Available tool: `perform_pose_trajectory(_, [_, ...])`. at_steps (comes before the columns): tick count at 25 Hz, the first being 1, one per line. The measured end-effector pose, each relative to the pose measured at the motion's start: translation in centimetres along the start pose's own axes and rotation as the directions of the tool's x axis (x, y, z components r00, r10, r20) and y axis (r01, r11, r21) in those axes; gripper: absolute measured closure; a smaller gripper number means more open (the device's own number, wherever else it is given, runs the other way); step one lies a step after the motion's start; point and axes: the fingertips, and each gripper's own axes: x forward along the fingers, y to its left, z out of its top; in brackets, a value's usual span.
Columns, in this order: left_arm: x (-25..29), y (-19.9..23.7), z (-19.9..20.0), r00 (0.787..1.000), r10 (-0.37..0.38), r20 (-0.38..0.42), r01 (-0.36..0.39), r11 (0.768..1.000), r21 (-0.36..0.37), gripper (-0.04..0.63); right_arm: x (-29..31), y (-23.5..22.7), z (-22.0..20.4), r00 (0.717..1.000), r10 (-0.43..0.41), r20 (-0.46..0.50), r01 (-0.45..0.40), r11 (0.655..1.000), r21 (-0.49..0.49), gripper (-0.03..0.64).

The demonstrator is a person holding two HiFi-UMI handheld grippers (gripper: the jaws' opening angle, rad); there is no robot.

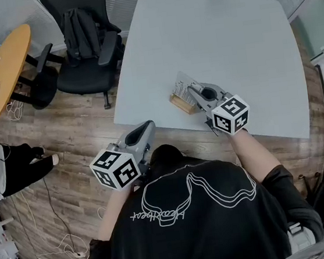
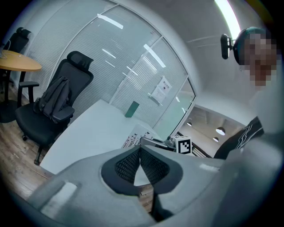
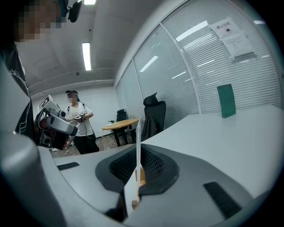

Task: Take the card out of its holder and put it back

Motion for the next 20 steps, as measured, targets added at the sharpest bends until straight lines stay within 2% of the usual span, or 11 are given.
perform_pose_trajectory(20, [0.0, 1.0, -1.0, 1.0, 0.019, 0.009, -0.018, 0.999, -0.037, 0.581, 0.7, 0.6, -2.1, 0.999, 0.03, -0.041, -0.032, 0.998, -0.046, 0.594])
